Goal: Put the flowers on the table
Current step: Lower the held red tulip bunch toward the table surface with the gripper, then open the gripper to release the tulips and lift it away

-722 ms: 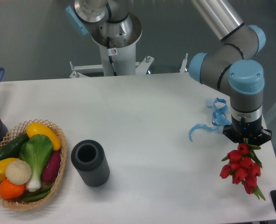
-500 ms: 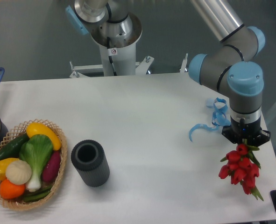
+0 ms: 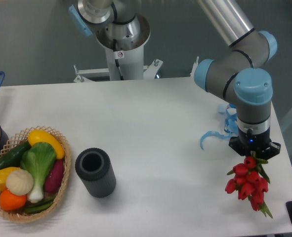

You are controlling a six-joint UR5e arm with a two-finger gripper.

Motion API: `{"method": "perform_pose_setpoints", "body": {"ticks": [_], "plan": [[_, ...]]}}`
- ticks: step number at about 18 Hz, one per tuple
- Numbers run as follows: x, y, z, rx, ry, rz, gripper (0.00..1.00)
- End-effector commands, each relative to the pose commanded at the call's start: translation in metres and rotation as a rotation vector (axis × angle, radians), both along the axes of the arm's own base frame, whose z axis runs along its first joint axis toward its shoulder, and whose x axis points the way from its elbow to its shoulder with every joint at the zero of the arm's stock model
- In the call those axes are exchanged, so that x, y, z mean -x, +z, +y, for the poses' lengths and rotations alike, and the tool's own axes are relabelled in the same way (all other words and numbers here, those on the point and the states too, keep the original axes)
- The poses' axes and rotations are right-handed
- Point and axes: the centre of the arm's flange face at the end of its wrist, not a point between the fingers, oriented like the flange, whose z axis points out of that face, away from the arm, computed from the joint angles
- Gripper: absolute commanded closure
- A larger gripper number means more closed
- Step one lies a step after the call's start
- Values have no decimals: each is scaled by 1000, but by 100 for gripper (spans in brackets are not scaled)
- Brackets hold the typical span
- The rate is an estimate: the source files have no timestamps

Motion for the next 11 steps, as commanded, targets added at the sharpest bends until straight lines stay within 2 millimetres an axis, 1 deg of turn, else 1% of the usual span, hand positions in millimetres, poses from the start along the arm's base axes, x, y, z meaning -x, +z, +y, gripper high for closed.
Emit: {"method": "perform_pose_setpoints", "body": {"ticks": [1, 3, 5, 6, 7, 8, 9, 10, 11], "plan": [[-3, -5, 11, 1, -15, -3, 75], [-9, -8, 28, -4, -31, -3, 71], [-10, -14, 32, -12, -8, -11, 69], [-10, -14, 34, -22, -8, -13, 61], [-10, -11, 36, -47, -17, -20, 46], [-10, -10, 37, -78, -27, -36, 37], [-10, -9, 37, -96, -31, -44, 20], [-10, -9, 37, -98, -32, -45, 0], [-10, -10, 37, -98, -30, -47, 0]]}}
